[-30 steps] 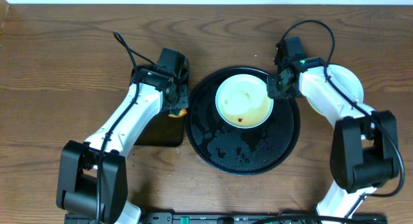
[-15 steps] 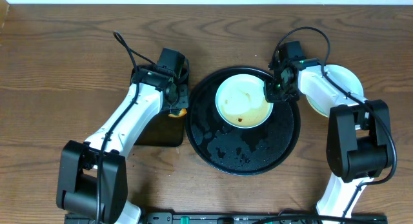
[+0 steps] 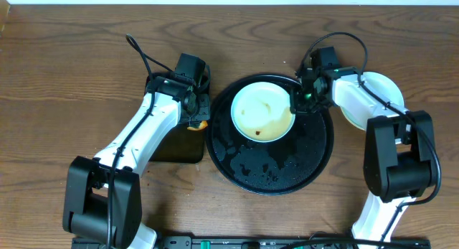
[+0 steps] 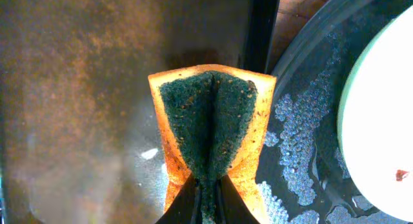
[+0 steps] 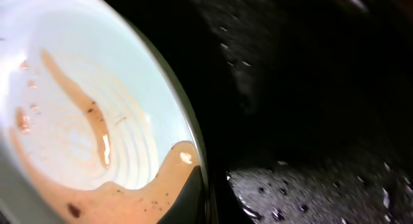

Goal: Clean dirty plates on tray and stack at the side

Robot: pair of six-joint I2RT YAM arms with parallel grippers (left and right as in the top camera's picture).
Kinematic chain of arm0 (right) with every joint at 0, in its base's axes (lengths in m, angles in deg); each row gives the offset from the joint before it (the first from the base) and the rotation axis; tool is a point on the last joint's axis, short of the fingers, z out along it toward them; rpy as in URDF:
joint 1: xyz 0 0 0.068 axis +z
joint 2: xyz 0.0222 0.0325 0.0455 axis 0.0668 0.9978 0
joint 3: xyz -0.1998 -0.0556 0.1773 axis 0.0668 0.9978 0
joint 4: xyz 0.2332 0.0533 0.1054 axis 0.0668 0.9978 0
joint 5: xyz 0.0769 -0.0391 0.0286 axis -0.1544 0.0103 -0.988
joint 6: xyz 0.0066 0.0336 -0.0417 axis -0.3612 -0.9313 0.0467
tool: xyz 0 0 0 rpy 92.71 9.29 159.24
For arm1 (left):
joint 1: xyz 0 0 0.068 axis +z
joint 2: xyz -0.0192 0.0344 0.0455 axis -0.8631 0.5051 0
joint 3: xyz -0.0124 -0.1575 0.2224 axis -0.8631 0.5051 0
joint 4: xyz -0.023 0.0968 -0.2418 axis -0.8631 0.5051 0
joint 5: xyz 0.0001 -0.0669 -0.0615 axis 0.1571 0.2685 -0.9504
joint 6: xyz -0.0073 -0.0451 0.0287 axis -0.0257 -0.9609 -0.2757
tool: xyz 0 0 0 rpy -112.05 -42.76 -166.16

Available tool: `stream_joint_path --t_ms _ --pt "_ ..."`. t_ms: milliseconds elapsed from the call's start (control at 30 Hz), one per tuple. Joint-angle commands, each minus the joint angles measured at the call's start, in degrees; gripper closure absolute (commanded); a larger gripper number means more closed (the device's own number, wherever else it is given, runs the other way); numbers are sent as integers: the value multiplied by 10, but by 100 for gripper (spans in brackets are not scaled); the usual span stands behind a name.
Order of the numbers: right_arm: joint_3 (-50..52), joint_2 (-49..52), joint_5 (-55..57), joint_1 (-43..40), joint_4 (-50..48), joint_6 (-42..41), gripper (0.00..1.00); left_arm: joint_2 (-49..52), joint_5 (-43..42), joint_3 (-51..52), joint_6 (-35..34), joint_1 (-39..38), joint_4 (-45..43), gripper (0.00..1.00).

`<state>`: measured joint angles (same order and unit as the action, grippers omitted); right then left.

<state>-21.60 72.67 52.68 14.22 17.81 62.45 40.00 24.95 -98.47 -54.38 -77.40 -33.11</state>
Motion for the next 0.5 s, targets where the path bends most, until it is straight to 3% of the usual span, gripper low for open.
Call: stream_joint_path --t_ms 0,467 --pt "2 -15 -75 -12 -6 30 99 -5 7 3 8 -2 0 93" --pt "2 -137 121 -12 22 41 99 -5 7 3 8 -2 -1 92"
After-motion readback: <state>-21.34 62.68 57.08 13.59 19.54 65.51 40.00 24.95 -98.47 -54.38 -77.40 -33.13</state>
